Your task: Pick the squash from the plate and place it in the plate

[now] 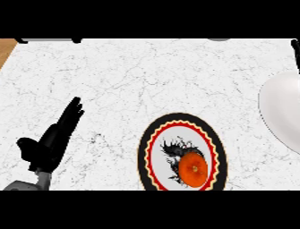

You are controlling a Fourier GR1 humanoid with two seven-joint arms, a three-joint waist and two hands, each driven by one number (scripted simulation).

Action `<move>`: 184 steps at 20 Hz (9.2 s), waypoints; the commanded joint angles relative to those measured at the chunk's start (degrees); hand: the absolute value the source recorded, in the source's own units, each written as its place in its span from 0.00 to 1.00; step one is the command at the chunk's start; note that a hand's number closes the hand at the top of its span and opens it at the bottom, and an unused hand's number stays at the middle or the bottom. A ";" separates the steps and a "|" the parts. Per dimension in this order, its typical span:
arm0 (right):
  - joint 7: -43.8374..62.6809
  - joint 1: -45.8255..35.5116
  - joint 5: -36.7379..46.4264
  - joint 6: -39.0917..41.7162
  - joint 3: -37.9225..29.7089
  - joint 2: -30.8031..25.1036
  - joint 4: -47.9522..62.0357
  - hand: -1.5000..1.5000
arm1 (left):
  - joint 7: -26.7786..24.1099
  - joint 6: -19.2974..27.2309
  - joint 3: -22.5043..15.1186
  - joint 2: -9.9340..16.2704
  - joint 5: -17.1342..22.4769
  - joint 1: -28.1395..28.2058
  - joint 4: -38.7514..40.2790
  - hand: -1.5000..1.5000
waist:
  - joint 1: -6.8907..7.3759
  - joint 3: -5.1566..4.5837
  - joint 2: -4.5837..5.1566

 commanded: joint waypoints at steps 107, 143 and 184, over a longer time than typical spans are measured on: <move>-21.16 38.73 29.54 19.46 -19.14 1.07 -29.47 1.00 | 11.09 -7.66 19.39 -6.39 -11.26 -4.96 3.25 0.50 | -1.85 -1.22 0.29; -51.63 -10.09 34.63 30.41 -21.70 -15.01 54.64 0.00 | 9.94 -8.93 19.56 -8.13 -13.83 -6.53 4.71 0.50 | 0.61 -1.01 0.58; -35.07 -6.12 8.10 59.48 -17.38 -28.27 58.03 0.00 | 8.53 -9.52 20.16 -8.18 -14.27 -7.93 6.88 0.50 | 1.59 -0.63 1.60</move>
